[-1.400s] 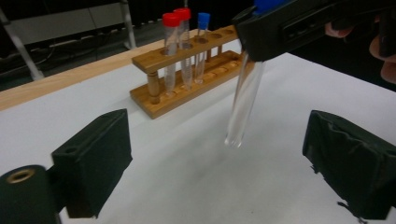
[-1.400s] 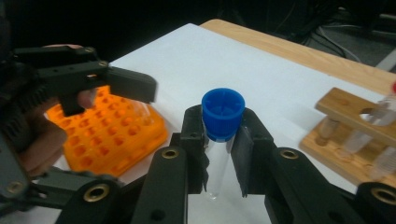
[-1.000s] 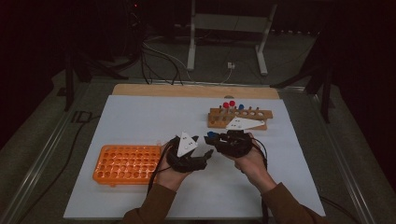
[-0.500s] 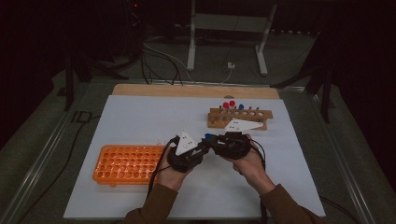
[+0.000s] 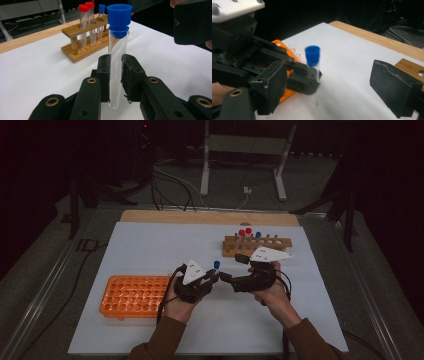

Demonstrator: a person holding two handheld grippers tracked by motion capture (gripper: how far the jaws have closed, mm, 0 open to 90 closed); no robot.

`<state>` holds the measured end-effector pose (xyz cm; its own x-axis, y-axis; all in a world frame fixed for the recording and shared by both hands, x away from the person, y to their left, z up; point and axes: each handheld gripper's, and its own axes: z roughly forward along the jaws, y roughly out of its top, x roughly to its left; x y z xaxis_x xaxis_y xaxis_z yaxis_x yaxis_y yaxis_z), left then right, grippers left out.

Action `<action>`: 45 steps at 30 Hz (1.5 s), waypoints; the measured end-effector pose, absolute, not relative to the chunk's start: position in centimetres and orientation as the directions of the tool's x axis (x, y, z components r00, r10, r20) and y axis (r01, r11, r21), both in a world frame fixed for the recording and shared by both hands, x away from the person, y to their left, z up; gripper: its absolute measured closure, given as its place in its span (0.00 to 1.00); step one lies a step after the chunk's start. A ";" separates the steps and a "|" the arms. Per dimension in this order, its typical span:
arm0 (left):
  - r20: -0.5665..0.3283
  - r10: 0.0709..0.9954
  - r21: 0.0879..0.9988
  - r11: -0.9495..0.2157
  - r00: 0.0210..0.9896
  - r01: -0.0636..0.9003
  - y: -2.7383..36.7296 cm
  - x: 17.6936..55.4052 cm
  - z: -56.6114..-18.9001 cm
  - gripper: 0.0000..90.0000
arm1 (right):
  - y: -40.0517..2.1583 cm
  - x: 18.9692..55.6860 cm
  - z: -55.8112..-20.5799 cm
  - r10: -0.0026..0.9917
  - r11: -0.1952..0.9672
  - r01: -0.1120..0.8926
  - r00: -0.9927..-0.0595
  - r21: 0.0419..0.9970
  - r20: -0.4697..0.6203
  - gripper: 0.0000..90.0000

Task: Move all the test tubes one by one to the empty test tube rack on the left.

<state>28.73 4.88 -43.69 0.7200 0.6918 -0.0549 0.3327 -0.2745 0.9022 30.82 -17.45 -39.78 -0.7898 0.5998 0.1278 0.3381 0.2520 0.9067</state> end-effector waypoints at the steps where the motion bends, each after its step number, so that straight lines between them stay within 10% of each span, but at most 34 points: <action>1: -0.058 0.694 0.904 -0.269 0.717 0.334 5.0 28.7 -43.7 0.86 | -17.6 30.8 -39.9 0.603 0.249 0.340 -0.787 0.907 0.129 0.13; 7: -0.060 0.706 0.904 -0.261 0.705 0.339 5.6 28.8 -43.4 0.86 | -18.4 31.2 -40.7 0.636 0.258 0.355 -0.762 0.898 0.119 0.01; 45: -0.098 0.785 0.938 -0.133 0.612 0.322 14.8 27.6 -41.3 0.86 | -24.7 31.3 -42.1 0.750 0.089 0.409 -0.628 0.908 0.209 0.00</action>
